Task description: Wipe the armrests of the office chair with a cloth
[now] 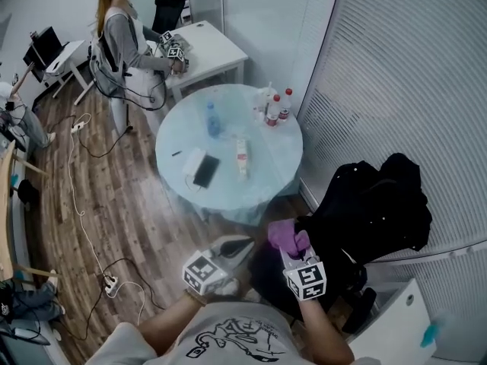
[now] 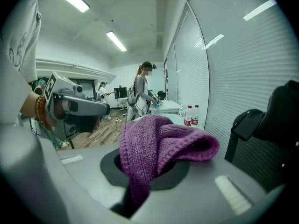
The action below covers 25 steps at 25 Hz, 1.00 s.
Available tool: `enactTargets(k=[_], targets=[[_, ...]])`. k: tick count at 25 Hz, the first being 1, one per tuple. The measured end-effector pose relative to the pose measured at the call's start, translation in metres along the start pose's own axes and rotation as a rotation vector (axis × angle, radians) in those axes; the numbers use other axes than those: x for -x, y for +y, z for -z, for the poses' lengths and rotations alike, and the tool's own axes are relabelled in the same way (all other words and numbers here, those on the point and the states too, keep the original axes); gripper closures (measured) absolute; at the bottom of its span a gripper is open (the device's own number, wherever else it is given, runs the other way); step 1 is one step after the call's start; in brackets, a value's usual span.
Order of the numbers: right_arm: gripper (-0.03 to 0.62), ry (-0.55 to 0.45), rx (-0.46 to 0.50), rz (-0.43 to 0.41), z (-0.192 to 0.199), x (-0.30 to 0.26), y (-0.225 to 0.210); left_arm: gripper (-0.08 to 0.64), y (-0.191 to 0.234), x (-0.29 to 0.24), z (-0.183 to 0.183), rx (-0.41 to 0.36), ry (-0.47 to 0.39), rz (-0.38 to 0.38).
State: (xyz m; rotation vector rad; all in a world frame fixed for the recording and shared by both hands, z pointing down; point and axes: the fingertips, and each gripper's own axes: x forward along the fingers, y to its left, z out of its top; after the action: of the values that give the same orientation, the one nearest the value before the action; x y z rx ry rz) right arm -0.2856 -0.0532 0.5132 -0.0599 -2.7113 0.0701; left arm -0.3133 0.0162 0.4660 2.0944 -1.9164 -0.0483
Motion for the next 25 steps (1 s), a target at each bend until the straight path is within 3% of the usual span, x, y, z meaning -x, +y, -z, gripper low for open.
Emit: enactTargets(k=[11,18,25], targets=[[0.562,-0.182,0.039,0.008,-0.121,0.085,0.057,0.560,-0.050,0.031,-0.103,-0.063,-0.140,0.036],[0.562,-0.253,0.050,0.002,-0.159,0.122,0.086,0.560,-0.087,0.045,-0.133,-0.123,-0.149,0.063],[0.562,-0.277,0.063,0.016,-0.166,0.138,0.100,0.560,-0.105,0.052,-0.147,-0.131,-0.195,0.070]])
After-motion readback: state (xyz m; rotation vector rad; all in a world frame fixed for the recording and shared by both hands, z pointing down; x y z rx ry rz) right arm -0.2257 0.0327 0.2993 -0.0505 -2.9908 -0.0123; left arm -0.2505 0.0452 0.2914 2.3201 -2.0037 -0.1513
